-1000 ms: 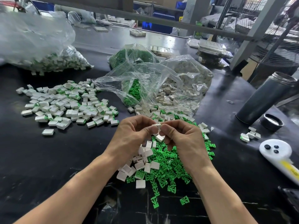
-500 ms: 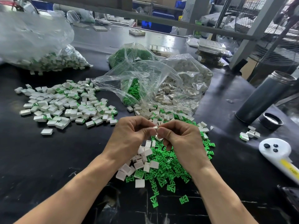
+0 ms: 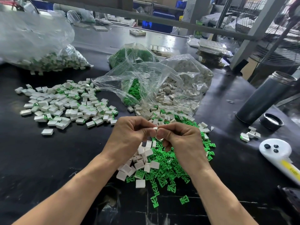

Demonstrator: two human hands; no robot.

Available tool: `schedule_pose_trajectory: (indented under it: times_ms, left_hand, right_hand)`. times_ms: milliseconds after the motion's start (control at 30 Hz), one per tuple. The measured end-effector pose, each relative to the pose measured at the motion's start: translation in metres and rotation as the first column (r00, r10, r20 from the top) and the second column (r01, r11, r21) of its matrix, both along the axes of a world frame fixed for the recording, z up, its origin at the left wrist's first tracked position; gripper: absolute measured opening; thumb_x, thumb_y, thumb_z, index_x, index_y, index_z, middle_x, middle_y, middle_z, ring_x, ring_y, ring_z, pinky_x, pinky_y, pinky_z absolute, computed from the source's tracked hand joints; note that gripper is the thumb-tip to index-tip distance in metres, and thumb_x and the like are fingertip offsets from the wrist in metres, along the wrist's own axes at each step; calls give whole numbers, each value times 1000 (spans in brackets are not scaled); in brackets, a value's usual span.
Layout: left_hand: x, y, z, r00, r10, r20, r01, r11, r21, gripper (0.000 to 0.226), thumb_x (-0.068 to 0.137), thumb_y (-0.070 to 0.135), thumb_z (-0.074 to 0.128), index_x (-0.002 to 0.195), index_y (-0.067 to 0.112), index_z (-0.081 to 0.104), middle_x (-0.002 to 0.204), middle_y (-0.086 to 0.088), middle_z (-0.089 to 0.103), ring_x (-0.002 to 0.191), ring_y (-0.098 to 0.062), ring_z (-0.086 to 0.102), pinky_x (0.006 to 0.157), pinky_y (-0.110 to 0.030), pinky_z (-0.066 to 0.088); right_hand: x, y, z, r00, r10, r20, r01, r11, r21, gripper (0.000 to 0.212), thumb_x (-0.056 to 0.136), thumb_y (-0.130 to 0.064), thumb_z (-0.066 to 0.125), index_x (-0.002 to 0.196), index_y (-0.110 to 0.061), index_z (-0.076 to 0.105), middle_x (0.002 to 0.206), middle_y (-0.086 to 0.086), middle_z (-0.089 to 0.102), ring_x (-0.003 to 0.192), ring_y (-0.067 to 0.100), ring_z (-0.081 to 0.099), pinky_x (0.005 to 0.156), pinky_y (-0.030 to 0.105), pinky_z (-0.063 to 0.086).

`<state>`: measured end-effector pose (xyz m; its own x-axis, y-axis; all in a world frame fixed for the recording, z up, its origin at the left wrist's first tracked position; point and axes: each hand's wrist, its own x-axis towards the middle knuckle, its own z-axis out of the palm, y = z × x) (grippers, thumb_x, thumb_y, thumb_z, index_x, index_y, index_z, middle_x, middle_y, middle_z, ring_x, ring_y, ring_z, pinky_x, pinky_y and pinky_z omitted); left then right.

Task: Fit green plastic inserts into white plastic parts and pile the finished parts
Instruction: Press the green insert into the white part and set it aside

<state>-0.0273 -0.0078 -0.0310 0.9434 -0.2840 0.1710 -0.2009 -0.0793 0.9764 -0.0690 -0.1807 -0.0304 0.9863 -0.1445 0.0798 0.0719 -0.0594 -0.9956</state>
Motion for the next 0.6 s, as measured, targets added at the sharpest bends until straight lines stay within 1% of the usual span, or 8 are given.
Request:
schedule_pose_trajectory:
  times_ms: [100,167,233,333,467,500,567,600]
  left_hand:
    - [0,-1,-1,1000,-9,-1,9,1000,-12,12,86,4,79,84,15,80,68,-7,73,57,-11,62,53,-18,49]
    - [0,-1,-2,1000,-19,-14,19,999,-27,13,86,3,78,83,16,80,65,-2,73,56,-6,62,53,-15,46]
    - [1,-2,-3,999,-21,-27,19,999,-43,12,86,3,78,84,14,80,66,-3,73,56,-7,61,53,-16,46]
    - [2,-4,-4,999,-3,-47,-2,995,-103,9,86,4,77,86,13,79,73,-8,75,58,-11,61,52,-19,48]
    - [3,-6,-5,997,36,-70,-46,987,-157,6,88,9,77,90,15,79,79,-11,76,63,-13,63,56,-22,51]
    - [3,-6,-5,997,40,-70,-51,986,-160,6,89,11,78,90,16,79,81,-10,77,67,-14,66,59,-23,52]
    - [3,-7,-6,998,33,-61,-43,986,-158,5,88,16,79,90,21,79,86,-4,78,78,-17,71,65,-26,55]
    - [1,-8,-5,998,24,-59,-33,987,-157,6,87,18,80,90,23,79,89,-3,78,84,-23,73,69,-32,59]
  right_hand:
    - [0,0,-1,1000,11,-5,-11,1000,15,7,84,-8,82,86,-14,82,75,12,75,57,15,59,50,25,51]
    - [-1,0,0,1000,23,-11,-23,1000,13,6,83,-9,83,87,-14,83,75,12,75,56,15,59,50,24,50]
    - [-1,0,-1,1000,21,-8,-21,1000,17,6,84,-9,81,88,-14,83,77,12,76,56,16,59,50,25,51]
    - [1,1,-1,1000,-9,25,8,999,34,11,90,-8,75,91,-15,83,77,12,76,56,18,58,48,27,51]
    - [3,8,0,998,-47,44,43,997,70,14,98,-7,65,97,-9,79,75,12,74,53,17,56,44,28,49]
    - [2,10,1,998,-56,39,53,995,84,15,100,-9,64,97,-8,78,74,11,73,52,17,55,43,28,47]
    - [2,11,1,998,-59,15,57,993,99,24,104,-21,58,97,-8,77,74,11,72,52,16,54,41,28,43]
    - [2,12,2,999,-49,-1,49,992,117,31,106,-29,55,96,-8,76,75,11,72,52,16,53,41,28,40]
